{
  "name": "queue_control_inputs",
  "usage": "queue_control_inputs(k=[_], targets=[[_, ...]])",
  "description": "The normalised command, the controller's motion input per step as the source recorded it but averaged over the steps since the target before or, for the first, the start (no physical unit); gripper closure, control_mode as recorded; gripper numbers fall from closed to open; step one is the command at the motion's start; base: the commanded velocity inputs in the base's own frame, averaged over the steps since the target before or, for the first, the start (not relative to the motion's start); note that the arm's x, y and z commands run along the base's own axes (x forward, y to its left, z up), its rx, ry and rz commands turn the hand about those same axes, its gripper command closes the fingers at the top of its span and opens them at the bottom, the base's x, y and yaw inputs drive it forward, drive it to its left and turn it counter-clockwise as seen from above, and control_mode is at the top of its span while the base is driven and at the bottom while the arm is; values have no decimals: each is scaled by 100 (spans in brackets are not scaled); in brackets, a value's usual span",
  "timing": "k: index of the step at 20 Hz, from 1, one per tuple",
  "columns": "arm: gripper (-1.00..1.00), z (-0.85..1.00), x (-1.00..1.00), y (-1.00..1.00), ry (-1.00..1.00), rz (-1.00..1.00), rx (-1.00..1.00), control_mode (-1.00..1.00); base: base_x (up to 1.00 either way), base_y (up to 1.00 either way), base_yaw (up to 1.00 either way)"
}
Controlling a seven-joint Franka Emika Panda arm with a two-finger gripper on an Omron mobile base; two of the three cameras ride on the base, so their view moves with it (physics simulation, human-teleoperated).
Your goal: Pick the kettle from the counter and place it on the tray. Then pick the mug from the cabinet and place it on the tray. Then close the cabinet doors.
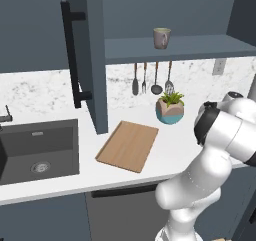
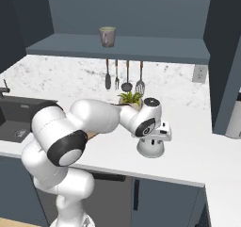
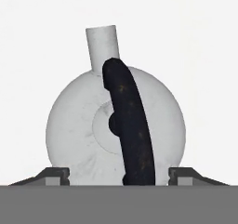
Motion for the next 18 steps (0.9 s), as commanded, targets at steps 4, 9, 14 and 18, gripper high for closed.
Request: queue_control_inputs(k=[4, 9, 14, 18], targets=[[100, -17, 0, 0, 0, 0, 0, -100, 0, 0, 0], [100, -18, 0, 0, 0, 0, 0, -100, 0, 0, 0], [100, -18, 2, 26, -1, 0, -7, -100, 0, 0, 0], [100, -4, 1, 47, 0, 0, -2, -100, 0, 0, 0]])
